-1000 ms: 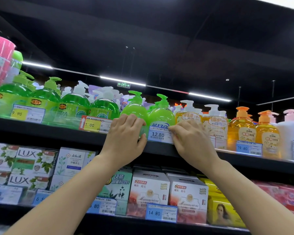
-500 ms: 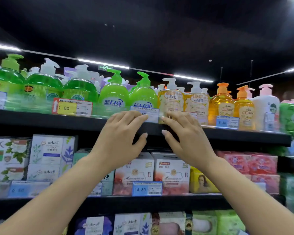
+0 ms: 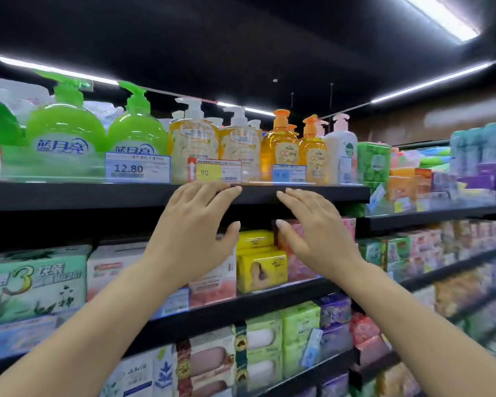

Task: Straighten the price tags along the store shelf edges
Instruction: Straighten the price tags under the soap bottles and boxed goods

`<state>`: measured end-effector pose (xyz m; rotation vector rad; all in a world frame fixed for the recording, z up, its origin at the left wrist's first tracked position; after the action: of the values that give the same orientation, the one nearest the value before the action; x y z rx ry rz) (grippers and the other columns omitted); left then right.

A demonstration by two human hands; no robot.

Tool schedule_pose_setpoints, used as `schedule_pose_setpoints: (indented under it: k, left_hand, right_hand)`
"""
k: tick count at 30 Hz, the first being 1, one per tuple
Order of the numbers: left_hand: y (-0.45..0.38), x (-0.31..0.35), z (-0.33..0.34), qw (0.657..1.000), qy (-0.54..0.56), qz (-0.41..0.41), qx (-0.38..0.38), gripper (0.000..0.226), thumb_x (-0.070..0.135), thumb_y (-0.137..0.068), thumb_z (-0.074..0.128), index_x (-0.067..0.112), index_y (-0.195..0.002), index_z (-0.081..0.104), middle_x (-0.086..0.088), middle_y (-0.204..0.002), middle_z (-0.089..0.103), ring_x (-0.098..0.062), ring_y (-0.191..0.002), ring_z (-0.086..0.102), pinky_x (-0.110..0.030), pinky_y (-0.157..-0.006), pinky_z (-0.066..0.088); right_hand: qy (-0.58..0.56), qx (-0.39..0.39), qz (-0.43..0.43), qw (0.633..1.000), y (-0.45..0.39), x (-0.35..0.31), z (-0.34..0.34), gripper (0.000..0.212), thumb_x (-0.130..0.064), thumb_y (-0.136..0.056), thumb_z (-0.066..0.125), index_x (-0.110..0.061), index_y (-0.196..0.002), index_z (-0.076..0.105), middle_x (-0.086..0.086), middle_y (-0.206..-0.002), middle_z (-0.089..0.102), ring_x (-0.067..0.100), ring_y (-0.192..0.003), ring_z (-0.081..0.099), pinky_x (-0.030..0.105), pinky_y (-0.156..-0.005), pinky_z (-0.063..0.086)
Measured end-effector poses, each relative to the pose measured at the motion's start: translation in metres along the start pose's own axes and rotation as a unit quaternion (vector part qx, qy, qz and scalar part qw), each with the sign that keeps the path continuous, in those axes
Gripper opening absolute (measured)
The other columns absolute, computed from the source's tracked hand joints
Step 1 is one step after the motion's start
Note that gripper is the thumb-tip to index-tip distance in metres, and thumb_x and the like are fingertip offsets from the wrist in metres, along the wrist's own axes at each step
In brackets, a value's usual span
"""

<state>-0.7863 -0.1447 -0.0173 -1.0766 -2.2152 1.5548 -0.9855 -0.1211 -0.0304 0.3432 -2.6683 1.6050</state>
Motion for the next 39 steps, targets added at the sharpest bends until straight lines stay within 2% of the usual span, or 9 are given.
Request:
schedule_pose_setpoints:
  k: [7, 14, 18, 21, 27, 33, 39]
  left_hand:
    - [-0.037, 0.076, 0.041, 0.999, 0.032, 0.026, -0.002, 0.049, 0.035, -0.083, 0.050, 0.012, -0.126, 0.058, -0.007, -0.126, 0.056, -0.030, -0.115, 0.052, -0.044, -0.100, 0.037]
    - [-0.073, 0.169, 0.091, 0.999, 0.008, 0.029, -0.015, 0.054, 0.038, -0.081, 0.044, 0.011, -0.125, 0.059, -0.008, -0.121, 0.059, -0.031, -0.111, 0.055, -0.041, -0.099, 0.037]
    - [-0.091, 0.224, 0.122, 0.999, 0.005, 0.019, -0.038, 0.053, 0.040, -0.082, 0.043, 0.012, -0.124, 0.059, -0.006, -0.119, 0.059, -0.028, -0.110, 0.055, -0.037, -0.100, 0.034]
    - [-0.100, 0.250, 0.138, 0.999, 0.006, 0.011, -0.045, 0.052, 0.040, -0.082, 0.042, 0.011, -0.122, 0.060, -0.006, -0.118, 0.060, -0.028, -0.108, 0.055, -0.040, -0.099, 0.038]
    - [-0.111, 0.266, 0.166, 0.997, -0.011, -0.007, -0.070, 0.051, 0.041, -0.082, 0.043, 0.012, -0.121, 0.060, -0.004, -0.117, 0.060, -0.026, -0.108, 0.055, -0.037, -0.097, 0.036]
    - [-0.124, 0.250, 0.179, 0.998, -0.030, -0.020, -0.052, 0.050, 0.040, -0.084, 0.044, 0.013, -0.123, 0.060, -0.004, -0.120, 0.059, -0.024, -0.113, 0.053, -0.034, -0.101, 0.031]
    - [-0.137, 0.216, 0.184, 0.998, -0.061, -0.028, -0.021, 0.049, 0.038, -0.085, 0.047, 0.012, -0.125, 0.058, -0.003, -0.120, 0.059, -0.024, -0.113, 0.051, -0.034, -0.102, 0.030]
  right_hand:
    - [0.040, -0.007, 0.029, 0.999, 0.041, 0.084, -0.047, 0.053, -0.044, -0.090, 0.036, -0.014, -0.131, 0.053, 0.007, -0.131, 0.055, 0.024, -0.124, 0.045, 0.037, -0.106, 0.027]
    - [0.056, -0.006, 0.015, 0.998, 0.077, 0.186, -0.082, 0.049, -0.040, -0.090, 0.040, -0.011, -0.126, 0.056, 0.007, -0.123, 0.059, 0.026, -0.117, 0.050, 0.039, -0.100, 0.035]
    - [0.049, -0.034, 0.008, 0.998, 0.103, 0.241, -0.093, 0.050, -0.042, -0.089, 0.039, -0.011, -0.125, 0.057, 0.006, -0.121, 0.060, 0.026, -0.115, 0.052, 0.041, -0.099, 0.037]
    - [0.044, -0.063, 0.003, 0.997, 0.116, 0.273, -0.096, 0.050, -0.042, -0.090, 0.039, -0.013, -0.126, 0.056, 0.004, -0.122, 0.060, 0.024, -0.116, 0.052, 0.040, -0.100, 0.037]
    - [0.023, -0.063, 0.004, 0.998, 0.127, 0.309, -0.092, 0.044, -0.037, -0.089, 0.047, -0.015, -0.126, 0.056, 0.004, -0.122, 0.060, 0.025, -0.116, 0.052, 0.042, -0.100, 0.039]
    - [-0.002, -0.053, -0.011, 0.999, 0.114, 0.326, -0.071, 0.049, -0.042, -0.089, 0.037, -0.015, -0.125, 0.057, 0.002, -0.119, 0.061, 0.023, -0.113, 0.053, 0.041, -0.098, 0.041]
    - [-0.034, -0.032, -0.049, 0.998, 0.072, 0.323, -0.040, 0.049, -0.043, -0.090, 0.037, -0.015, -0.126, 0.056, 0.002, -0.122, 0.059, 0.022, -0.118, 0.049, 0.039, -0.101, 0.038]
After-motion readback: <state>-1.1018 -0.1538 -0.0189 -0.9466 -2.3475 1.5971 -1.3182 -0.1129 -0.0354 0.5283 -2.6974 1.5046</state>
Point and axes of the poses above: each hand's wrist, its own y-axis away from the middle knuckle, its own z-axis out of the palm, x = y × z, the point moved 4 cm from there along -y, towards the middle knuckle
